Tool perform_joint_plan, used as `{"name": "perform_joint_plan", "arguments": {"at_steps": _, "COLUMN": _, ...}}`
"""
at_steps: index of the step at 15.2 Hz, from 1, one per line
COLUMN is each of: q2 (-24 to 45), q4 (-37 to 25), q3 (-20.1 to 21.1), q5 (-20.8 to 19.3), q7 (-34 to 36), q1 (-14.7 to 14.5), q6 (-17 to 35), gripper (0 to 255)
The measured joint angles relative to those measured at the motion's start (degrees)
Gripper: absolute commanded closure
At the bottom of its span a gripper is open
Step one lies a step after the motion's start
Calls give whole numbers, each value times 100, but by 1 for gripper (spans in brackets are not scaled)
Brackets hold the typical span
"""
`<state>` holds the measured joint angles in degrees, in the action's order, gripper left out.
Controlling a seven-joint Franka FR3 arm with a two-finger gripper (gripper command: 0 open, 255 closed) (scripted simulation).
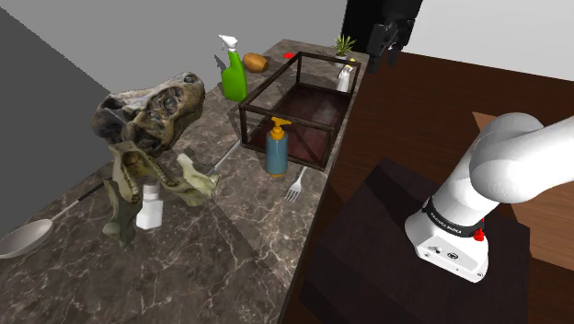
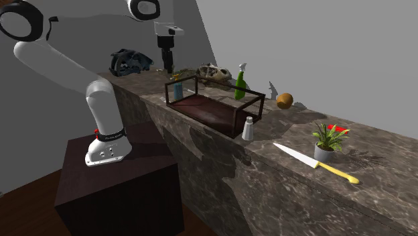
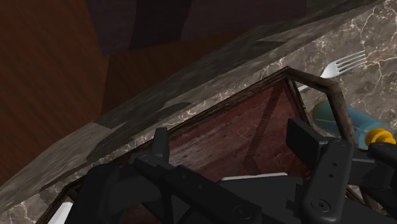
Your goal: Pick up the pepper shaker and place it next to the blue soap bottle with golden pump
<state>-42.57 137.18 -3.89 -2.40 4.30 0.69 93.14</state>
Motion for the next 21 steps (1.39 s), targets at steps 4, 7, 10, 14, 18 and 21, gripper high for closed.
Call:
{"name": "perform_joint_plan", "arguments": {"at_steps": 4, "q2": 213, "q4": 48, "q3": -188, "q5": -147, "q7": -208, "q1": 70, "q6": 321, "gripper": 0}}
{"name": "perform_joint_plan", "arguments": {"at_steps": 7, "q2": 585, "q4": -40, "q3": -447, "q5": -317, "q7": -497, "q1": 156, "q6": 707, "gripper": 0}}
{"name": "perform_joint_plan", "arguments": {"at_steps": 10, "q2": 1000, "q4": -117, "q3": -718, "q5": -459, "q7": -796, "q1": 232, "q6": 1150, "gripper": 0}}
{"name": "perform_joint_plan", "arguments": {"at_steps": 14, "q2": 1659, "q4": -369, "q3": -1076, "q5": -550, "q7": -1200, "q1": 299, "q6": 1714, "gripper": 0}}
{"name": "perform_joint_plan", "arguments": {"at_steps": 18, "q2": 2311, "q4": -660, "q3": -1408, "q5": -532, "q7": -1612, "q1": 343, "q6": 2224, "gripper": 0}}
{"name": "perform_joint_plan", "arguments": {"at_steps": 21, "q2": 2893, "q4": -992, "q3": -1655, "q5": -411, "q7": -1966, "q1": 365, "q6": 2578, "gripper": 0}}
